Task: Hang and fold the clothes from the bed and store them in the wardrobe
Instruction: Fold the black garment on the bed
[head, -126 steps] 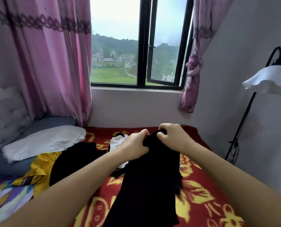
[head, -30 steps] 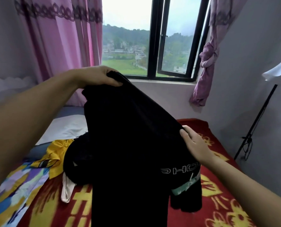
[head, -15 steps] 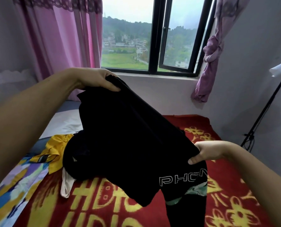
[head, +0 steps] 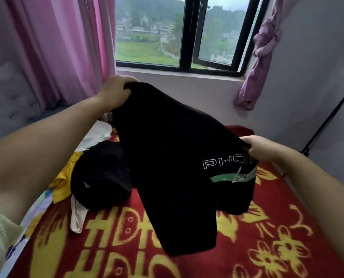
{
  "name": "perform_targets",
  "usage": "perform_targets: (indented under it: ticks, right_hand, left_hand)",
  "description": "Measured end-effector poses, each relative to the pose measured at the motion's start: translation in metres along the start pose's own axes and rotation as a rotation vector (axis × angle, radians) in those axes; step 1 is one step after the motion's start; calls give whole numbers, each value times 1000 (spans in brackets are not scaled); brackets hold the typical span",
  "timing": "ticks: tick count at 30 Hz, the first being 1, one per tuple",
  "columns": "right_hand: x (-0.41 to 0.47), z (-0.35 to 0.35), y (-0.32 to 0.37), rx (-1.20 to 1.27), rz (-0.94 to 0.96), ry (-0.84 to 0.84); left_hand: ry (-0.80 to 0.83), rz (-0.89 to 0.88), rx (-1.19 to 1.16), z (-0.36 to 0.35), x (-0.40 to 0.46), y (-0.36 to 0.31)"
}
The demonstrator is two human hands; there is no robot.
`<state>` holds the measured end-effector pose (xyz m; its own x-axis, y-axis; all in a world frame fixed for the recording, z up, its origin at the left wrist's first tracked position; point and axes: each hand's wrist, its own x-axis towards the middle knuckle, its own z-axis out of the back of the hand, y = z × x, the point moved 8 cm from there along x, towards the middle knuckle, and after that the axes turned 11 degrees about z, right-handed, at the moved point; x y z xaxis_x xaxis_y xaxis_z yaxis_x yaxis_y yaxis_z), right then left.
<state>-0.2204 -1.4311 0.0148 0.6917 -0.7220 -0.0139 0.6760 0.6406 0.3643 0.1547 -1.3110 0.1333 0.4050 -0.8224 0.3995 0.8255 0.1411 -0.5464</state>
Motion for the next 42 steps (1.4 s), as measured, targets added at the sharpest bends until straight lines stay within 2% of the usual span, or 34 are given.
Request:
perform_targets:
  ticks: [2, 4, 8, 10, 13, 14, 16, 19, 21, 25, 30, 32, 35, 38, 39, 42]
  right_hand:
    - [-7, -5, 5, -81, -9, 110]
    - [-15, -35, 11, -134, -26, 251]
    - [-36, -172, 35, -262, 60, 486]
    - [-63, -271, 43, -247, 117, 646]
    - [-123, -393, 45, -186, 106, 946]
    - [-138, -419, 38, -137, 66, 1001]
    - [-159, -450, 19, -26, -31, 1035]
    - [-173, -472, -26, 64, -143, 1056]
    - [-167, -478, -67, 84, -244, 966]
    - [-120, -476, -155, 313, -528, 508]
    - [-51, -479, -240, 613, -846, 0]
    - [-32, -489, -258, 799, -976, -142]
    - [-6, -490, -266, 799, -905, -212]
    - [14, -469, -256, 617, -742, -193]
    - [18, -457, -252, 590, -687, -235]
    - [-2, -407, -251, 568, -617, -455]
  left_hand:
    - [117, -61, -13, 8, -21, 3]
    - [327, -97, 3, -1, -54, 23]
    - [720, -80, 217, -60, -160, 110]
    - [946, -11, 394, -107, -238, 174]
    - [1354, 275, 613, -170, -374, 268]
    - [1456, 336, 635, -187, -411, 285]
    - [1545, 342, 581, -220, -453, 290]
    - [1463, 300, 461, -286, -458, 267]
    - [1331, 268, 404, -337, -449, 246]
    - [1115, 307, 354, -436, -435, 204]
    - [1150, 486, 550, -524, -479, 191]
    - [1070, 478, 663, -535, -489, 194]
    - [896, 374, 706, -533, -488, 194]
    - [737, 313, 528, -510, -464, 187]
    - [730, 257, 457, -505, -458, 180]
    - [692, -51, 342, -491, -454, 146]
